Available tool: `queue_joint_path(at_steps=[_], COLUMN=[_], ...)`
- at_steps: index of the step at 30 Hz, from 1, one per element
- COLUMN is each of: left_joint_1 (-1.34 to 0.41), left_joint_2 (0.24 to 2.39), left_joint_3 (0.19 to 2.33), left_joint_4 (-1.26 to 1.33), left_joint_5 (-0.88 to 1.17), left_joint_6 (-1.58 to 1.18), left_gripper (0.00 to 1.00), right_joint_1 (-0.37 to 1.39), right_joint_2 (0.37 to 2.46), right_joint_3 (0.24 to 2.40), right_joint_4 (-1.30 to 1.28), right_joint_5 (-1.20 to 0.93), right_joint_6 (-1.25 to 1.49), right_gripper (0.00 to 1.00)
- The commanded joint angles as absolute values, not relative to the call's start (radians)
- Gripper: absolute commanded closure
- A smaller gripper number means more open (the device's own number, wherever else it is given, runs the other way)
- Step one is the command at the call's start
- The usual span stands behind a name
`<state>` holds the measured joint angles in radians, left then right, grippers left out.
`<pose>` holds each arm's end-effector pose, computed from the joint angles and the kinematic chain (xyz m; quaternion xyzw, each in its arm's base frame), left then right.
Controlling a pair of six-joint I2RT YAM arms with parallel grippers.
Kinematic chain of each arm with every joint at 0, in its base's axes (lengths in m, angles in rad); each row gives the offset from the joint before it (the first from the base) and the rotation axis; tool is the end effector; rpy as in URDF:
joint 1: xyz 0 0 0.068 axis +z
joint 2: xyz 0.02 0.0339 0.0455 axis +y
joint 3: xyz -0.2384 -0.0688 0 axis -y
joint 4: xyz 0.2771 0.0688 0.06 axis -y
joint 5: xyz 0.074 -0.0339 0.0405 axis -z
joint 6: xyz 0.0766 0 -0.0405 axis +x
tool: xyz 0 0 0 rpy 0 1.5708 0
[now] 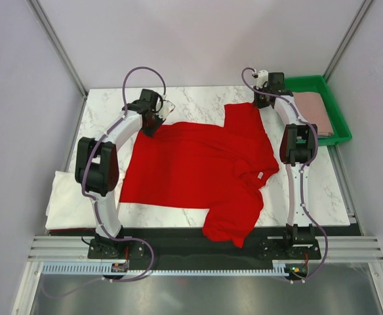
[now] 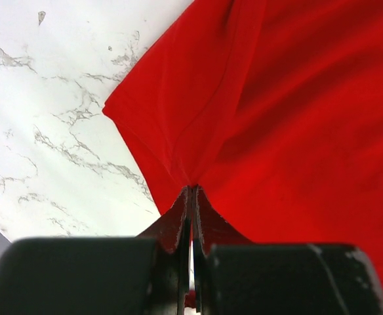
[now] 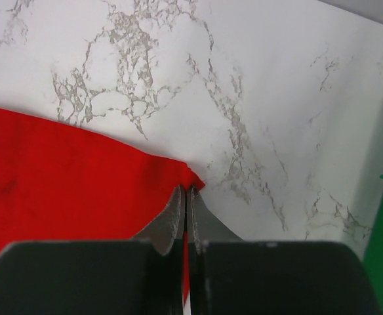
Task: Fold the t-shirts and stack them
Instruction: Flatten the tshirt out
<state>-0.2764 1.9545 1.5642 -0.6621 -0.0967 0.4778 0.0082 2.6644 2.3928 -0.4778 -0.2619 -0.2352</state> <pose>0.4472 -0.1192 0.1541 0.3440 0.9022 0.0722 0.2500 0.6230 0.0249 0.1056 -0.1621 0.8959 0.0741 0.4068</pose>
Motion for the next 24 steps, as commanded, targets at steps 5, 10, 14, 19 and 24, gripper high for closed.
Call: queue_joint_path(at_steps=[5, 10, 14, 19, 24], left_joint_1=[-0.221, -0.175, -0.172, -0.173, -0.173], left_joint_2=[1.967, 1.953, 1.913, 1.803, 1.637], left_joint_3=[1.704, 1.896, 1.980, 1.987, 1.924], left_joint_4=[-0.650, -0.675, -0.686, -0.704, -0.710], left_joint_5=[-0.117, -0.089, -0.080, -0.049, -0.066], left_joint_6=[0.506, 0.499, 0.506, 0.479, 0.479], left_gripper=[0.98, 0.98, 0.98, 0.98, 0.98], right_joint_1=[0.008, 0.008, 0.008, 0.008, 0.008], right_joint_2=[2.536, 2.262, 2.042, 1.840, 1.585], right_joint_3=[2.407, 2.303, 2.191, 2.089, 1.961], right_joint_4=[-0.474, -0.457, -0.437, -0.446, -0.479], right_joint_5=[-0.207, -0.158, -0.117, -0.106, -0.103], right_joint_6=[-0.333, -0.448, -0.476, -0.453, -0.462], right_gripper=[1.00, 1.00, 1.00, 1.00, 1.00])
